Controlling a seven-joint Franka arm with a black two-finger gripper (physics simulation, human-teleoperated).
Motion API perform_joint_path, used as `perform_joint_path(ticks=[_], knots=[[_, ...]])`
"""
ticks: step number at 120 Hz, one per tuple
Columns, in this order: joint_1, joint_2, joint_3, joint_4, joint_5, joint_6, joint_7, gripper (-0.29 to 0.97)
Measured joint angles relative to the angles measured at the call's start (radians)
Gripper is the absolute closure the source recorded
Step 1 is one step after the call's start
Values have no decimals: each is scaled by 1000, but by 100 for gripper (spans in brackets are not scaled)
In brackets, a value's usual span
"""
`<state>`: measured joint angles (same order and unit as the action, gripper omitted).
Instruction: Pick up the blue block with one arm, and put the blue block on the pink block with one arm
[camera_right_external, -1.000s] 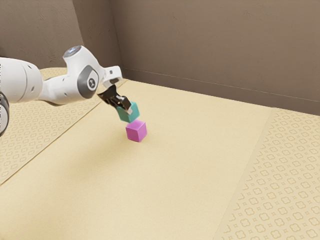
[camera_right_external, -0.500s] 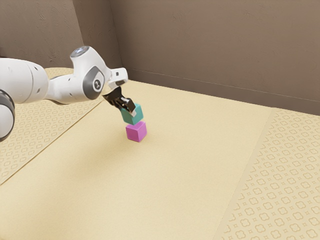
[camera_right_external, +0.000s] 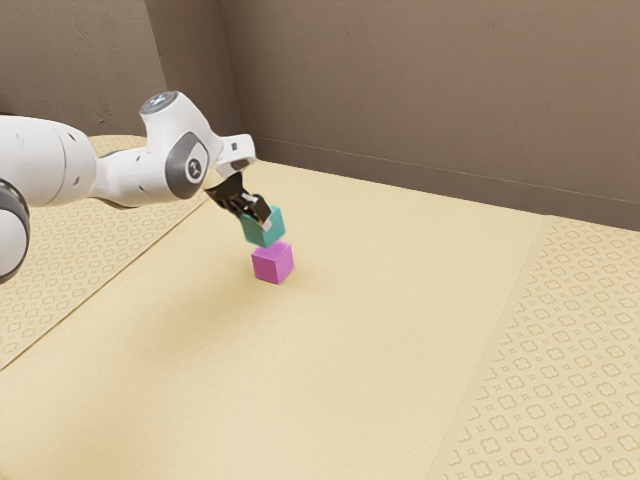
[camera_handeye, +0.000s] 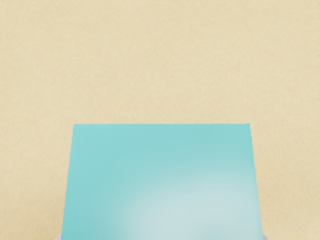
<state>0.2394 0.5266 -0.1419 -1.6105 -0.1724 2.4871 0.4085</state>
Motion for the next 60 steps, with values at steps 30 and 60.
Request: perform_joint_path(ticks=[30, 60], knots=[[0, -4, -5, 0, -1, 15, 11, 10], [0, -87, 14, 67, 25, -188, -17, 3]])
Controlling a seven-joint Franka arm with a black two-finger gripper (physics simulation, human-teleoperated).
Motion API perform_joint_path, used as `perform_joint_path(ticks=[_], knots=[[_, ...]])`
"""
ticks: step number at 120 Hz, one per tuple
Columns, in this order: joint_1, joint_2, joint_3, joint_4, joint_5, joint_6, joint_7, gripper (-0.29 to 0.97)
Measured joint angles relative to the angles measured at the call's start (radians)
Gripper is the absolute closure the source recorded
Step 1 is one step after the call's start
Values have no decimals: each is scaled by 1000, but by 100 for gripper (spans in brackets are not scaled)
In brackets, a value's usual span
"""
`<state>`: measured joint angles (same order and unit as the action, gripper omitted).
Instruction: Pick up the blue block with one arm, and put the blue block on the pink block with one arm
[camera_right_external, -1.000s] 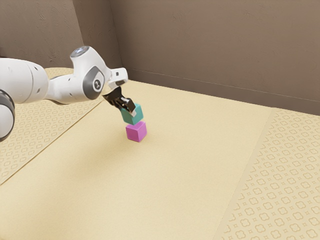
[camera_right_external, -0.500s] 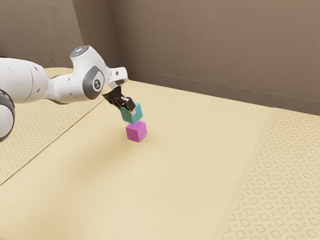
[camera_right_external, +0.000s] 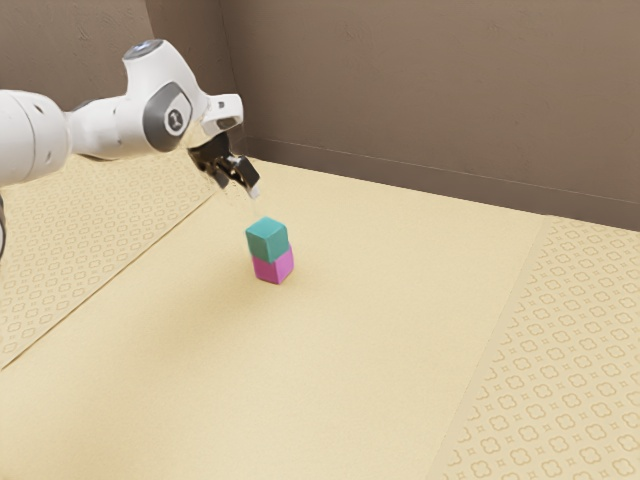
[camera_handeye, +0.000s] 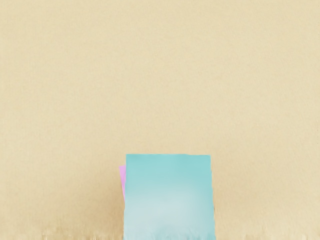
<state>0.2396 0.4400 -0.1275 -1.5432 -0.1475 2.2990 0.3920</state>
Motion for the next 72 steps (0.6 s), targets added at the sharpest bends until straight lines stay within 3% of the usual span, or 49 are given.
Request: perform_joint_path(ticks=[30, 72], knots=[[0, -78, -4, 41, 85, -250, -89, 1], [0, -84, -4, 41, 115, -339, -172, 0]])
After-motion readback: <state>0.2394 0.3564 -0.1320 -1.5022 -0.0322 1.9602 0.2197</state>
